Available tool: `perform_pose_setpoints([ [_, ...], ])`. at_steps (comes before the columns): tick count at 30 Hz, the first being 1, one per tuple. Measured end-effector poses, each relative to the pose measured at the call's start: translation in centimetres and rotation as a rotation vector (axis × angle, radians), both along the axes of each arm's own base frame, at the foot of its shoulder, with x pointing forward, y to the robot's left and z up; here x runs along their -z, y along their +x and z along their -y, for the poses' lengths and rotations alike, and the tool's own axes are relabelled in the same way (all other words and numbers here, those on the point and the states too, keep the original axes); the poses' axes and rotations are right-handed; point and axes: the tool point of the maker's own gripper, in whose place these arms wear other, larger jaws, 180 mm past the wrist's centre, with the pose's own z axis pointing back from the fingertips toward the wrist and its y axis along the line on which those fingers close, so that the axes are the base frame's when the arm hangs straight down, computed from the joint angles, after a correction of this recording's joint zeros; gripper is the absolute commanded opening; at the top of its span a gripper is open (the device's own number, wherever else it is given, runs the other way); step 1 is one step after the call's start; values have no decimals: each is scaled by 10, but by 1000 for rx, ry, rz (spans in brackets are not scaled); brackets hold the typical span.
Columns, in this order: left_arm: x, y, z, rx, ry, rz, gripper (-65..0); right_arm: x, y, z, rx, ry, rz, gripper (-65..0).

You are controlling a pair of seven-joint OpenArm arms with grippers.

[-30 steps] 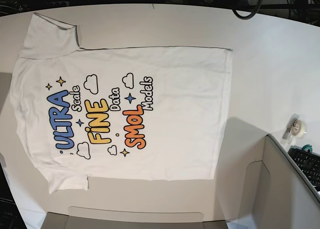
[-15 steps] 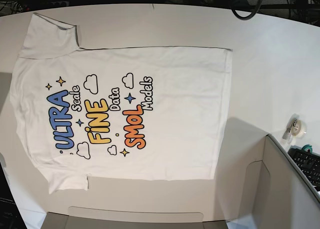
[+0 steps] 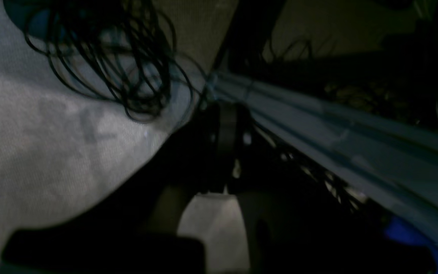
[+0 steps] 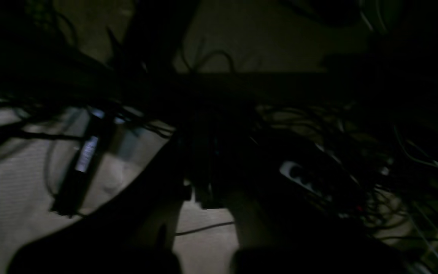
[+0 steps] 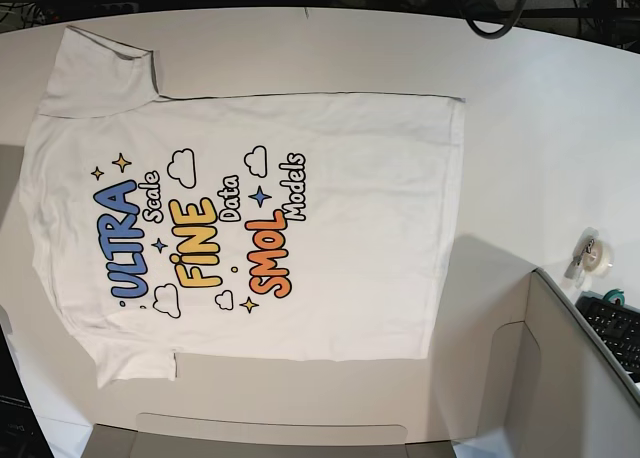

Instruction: Layout the t-shirt on the table in an organized manner, then fold the t-shirt properly

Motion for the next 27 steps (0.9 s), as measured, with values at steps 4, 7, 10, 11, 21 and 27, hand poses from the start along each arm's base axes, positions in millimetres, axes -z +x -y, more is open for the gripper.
perform_pose_setpoints([
  [4, 1, 33, 2, -1, -3, 51, -650, 3, -1, -1, 6, -4, -30, -650],
  [7, 0, 54, 1, -1, 1, 91, -650, 2, 12, 2, 7, -6, -1, -650],
  [10, -1, 61, 0, -2, 4, 106, -650, 2, 26, 4, 8, -13, 15, -650],
  [11, -1, 60, 0, -1, 2, 100, -650, 1, 29, 4, 7, -12, 21, -650],
  [21, -1, 71, 1, -6, -1, 113, -650, 23, 23, 44, 67, -180, -221, -650],
  [27, -1, 70, -2, -9, 3, 110, -650, 27, 52, 16, 97, -190, -295, -650],
])
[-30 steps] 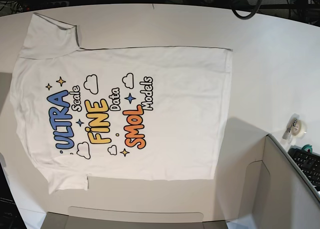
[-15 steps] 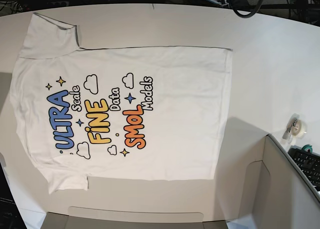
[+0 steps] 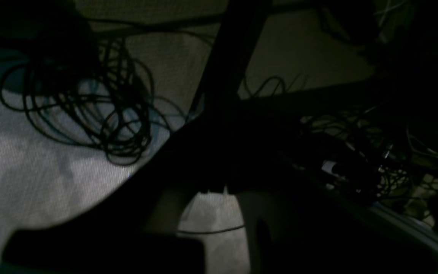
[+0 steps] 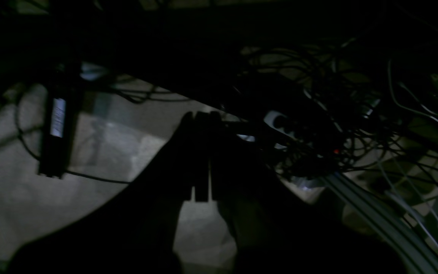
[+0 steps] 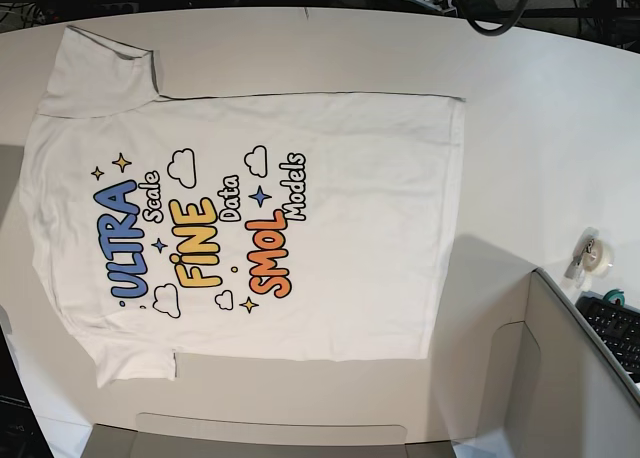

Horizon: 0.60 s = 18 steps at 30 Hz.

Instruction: Layout the t-shirt on the table in an organized manner, then fold the t-shirt properly

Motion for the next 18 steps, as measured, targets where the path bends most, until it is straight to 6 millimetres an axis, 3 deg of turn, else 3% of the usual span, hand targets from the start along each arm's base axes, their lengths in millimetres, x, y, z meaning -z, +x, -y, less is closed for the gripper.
perform_pose_setpoints([
  [12, -1, 11, 1, 3, -1, 17, -650, 0, 0, -54, 2, 70, -29, -650],
  [18, -1, 15, 8, 3, -12, 23, -650, 1, -6, -51, 3, 64, -39, -650],
])
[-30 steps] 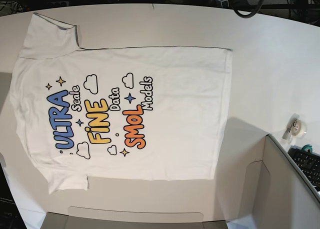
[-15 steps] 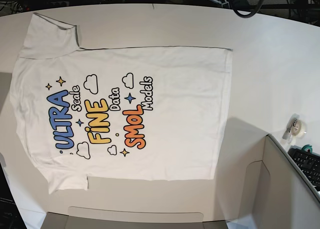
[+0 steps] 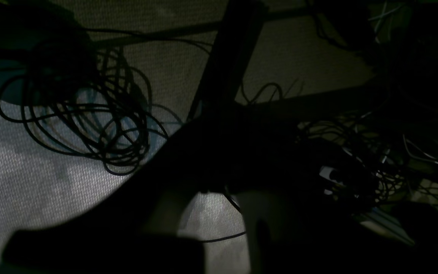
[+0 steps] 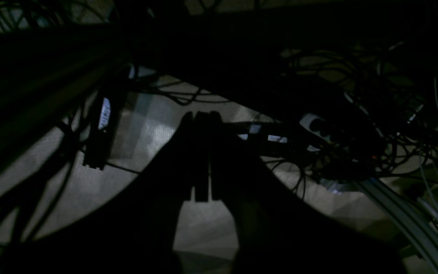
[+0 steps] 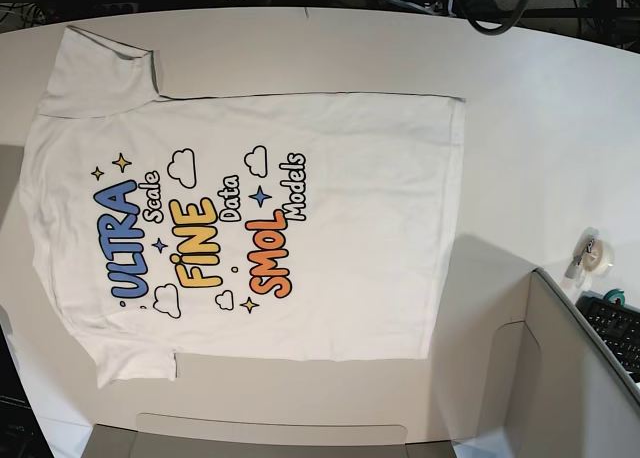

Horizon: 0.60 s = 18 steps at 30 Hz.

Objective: Layout the t-shirt on the table in an organized manner, then fold the t-shirt properly
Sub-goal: 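Raise the left gripper slowly toward the table edge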

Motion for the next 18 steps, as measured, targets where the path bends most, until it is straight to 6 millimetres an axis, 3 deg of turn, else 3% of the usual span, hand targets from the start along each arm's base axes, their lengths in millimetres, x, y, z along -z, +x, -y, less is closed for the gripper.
perform_pose_setpoints([
  [8, 1, -6, 19, -2, -30, -9, -650, 0, 3, 9, 1, -12, 6, -650],
  [17, 2, -53, 15, 5, -21, -79, -650, 0, 2, 11, 1, -16, 3, -650],
  [18, 0, -51, 12, 13, -10, -56, -650, 0, 2, 11, 1, -16, 4, -650],
])
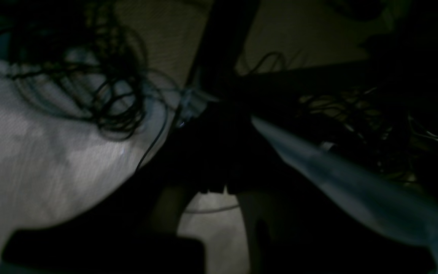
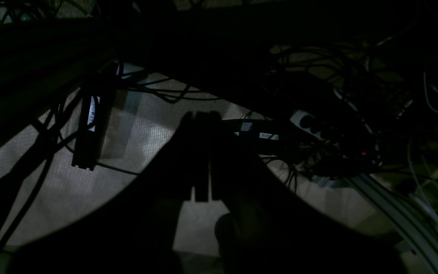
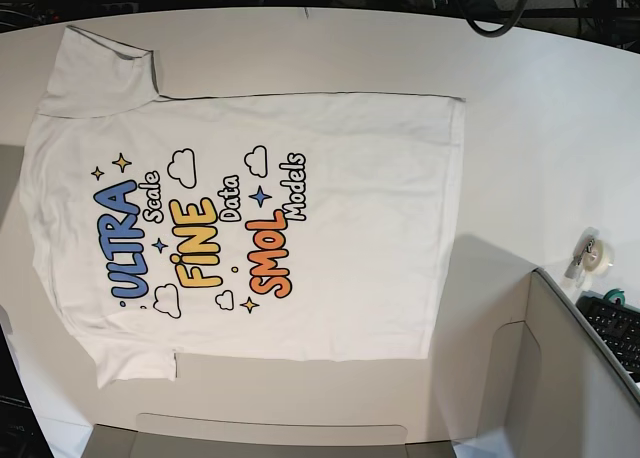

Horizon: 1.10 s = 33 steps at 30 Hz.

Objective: Layout the t-shirt on the table in an organized manner, then fold the t-shirt properly
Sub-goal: 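Raise the left gripper slowly toward the table edge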

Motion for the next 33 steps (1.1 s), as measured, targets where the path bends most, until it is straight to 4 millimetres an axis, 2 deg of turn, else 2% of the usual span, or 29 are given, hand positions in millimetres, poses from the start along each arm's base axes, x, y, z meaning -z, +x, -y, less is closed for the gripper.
perform_pose_setpoints([
  [2, -6, 3, -8, 13, 21, 47, -650, 0, 0, 0, 0, 1, 0, -650],
  [6, -24, 22, -21, 35, 63, 166, -650, 0, 0, -1, 0, 0, -2, -650],
  [10, -33, 24, -27, 49, 81, 204, -650, 0, 0, -2, 0, 3, -2, -650],
  [17, -50, -13, -33, 79, 105, 198, -650, 0, 0, 4, 0, -6, -2, -650],
  [30, -74, -78, -37, 109, 121, 137, -650, 0, 0, 0, 0, -1, 1, -650],
  [33, -86, -77, -39, 122, 129, 163, -650, 0, 0, 0, 0, -2, -3, -650],
])
